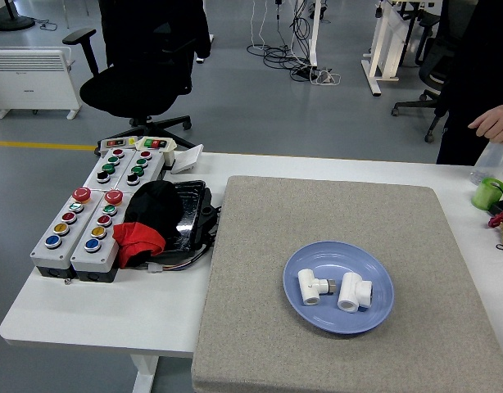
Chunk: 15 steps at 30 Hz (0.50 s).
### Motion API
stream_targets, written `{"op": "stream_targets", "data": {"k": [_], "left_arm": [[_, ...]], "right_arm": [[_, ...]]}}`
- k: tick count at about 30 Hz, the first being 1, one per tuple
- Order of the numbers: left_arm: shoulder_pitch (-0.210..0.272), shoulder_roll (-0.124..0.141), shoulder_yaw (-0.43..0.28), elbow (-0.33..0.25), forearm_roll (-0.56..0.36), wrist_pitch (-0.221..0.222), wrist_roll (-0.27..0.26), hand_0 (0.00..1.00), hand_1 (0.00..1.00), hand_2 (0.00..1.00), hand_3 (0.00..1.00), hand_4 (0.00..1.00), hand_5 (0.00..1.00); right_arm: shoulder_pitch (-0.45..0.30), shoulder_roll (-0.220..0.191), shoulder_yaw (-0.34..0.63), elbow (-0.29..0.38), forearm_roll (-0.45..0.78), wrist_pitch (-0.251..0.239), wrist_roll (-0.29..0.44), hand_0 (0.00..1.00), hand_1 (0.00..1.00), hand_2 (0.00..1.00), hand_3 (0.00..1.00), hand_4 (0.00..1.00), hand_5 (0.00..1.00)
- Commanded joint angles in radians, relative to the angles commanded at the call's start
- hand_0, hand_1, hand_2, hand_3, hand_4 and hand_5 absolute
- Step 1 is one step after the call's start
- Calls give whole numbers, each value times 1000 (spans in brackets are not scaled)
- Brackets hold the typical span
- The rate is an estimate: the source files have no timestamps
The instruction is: Pick pipe place plate twice
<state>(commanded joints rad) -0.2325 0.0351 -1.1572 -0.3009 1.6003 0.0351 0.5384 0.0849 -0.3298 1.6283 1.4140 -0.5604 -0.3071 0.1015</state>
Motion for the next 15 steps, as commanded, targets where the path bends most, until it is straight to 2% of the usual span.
{"op": "stream_targets", "data": {"k": [15], "left_arm": [[-3,3,9,-2,-10,-1,3,655,630,636,564,397,998]], "right_arm": [[1,-1,16,2,-8,-10,-14,819,770,850,807,439,446]]}}
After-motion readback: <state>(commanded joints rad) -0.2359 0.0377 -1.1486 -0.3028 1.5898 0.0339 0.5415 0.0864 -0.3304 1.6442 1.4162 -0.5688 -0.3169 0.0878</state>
